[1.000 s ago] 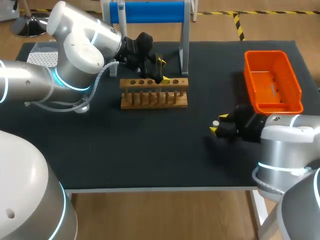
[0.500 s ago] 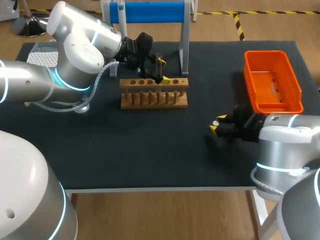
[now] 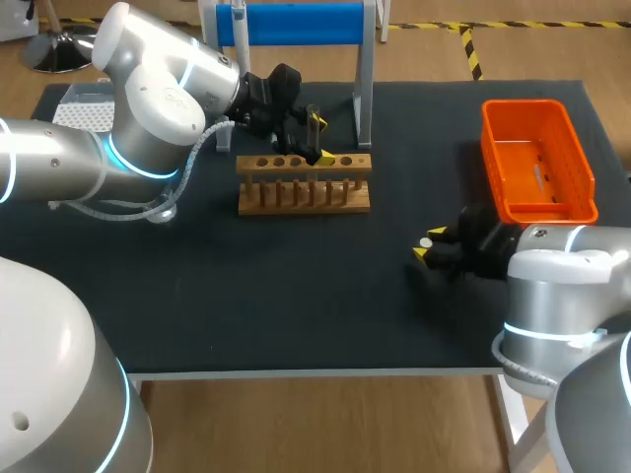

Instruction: Invert the test tube, pick up the pipette, mount the tip to pipette, aspirate from beaker and dispense into the tube, eject the tip, return the pipette, and cap with the stopper.

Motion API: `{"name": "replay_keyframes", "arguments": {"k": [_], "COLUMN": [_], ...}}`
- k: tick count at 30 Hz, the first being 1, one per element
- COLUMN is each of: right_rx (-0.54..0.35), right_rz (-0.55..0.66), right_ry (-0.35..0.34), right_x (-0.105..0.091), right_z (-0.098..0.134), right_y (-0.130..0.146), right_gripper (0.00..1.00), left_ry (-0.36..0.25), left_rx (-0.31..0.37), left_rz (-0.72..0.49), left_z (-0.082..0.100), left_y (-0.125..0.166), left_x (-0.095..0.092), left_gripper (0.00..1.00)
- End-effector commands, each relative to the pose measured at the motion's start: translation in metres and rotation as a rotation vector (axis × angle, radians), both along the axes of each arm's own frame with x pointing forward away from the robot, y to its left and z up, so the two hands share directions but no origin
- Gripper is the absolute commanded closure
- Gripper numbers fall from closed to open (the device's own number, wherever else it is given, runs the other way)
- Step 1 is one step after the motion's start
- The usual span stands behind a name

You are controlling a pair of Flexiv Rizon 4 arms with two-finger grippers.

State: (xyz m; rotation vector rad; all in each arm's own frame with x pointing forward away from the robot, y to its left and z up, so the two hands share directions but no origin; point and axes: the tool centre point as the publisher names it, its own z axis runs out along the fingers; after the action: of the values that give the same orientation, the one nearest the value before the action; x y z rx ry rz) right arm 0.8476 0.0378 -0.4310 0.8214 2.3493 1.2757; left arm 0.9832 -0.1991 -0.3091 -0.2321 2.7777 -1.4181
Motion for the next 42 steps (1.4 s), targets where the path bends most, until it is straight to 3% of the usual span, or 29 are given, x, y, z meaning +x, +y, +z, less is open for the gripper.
{"name": "replay_keyframes", "arguments": {"k": [1, 4, 9, 18, 25, 31, 34, 42], "right_rx": [0.003, 0.003, 0.002, -0.005, -0.013, -0.014, 0.005, 0.068], "right_rz": [-0.004, -0.005, -0.006, -0.011, -0.017, -0.020, 0.008, 0.168], "right_ry": [-0.002, -0.002, -0.001, 0.002, 0.003, 0.003, -0.006, -0.009], "right_x": [0.001, 0.001, 0.002, 0.002, 0.003, 0.005, 0.007, 0.019], "right_z": [-0.002, -0.002, -0.001, -0.003, -0.005, -0.005, 0.007, 0.073], "right_y": [0.002, 0.002, 0.002, 0.001, 0.000, -0.002, -0.002, 0.001], "right_gripper": [0.54, 0.56, 0.69, 0.74, 1.00, 1.00, 1.00, 1.00], "left_ry": [0.003, 0.003, 0.003, 0.003, 0.003, 0.003, 0.003, 0.003], "left_rx": [0.003, 0.003, 0.003, 0.003, 0.003, 0.003, 0.003, 0.003], "left_rz": [-0.001, -0.001, -0.001, -0.001, -0.001, -0.001, -0.001, -0.001], "left_z": [0.000, 0.000, 0.000, 0.000, 0.000, 0.000, 0.000, 0.000], "left_y": [0.000, 0.000, 0.000, 0.000, 0.000, 0.000, 0.000, 0.000], "left_x": [0.001, 0.001, 0.001, 0.001, 0.001, 0.001, 0.001, 0.001], "left_gripper": [0.00, 0.00, 0.00, 0.00, 0.00, 0.00, 0.00, 0.00]}}
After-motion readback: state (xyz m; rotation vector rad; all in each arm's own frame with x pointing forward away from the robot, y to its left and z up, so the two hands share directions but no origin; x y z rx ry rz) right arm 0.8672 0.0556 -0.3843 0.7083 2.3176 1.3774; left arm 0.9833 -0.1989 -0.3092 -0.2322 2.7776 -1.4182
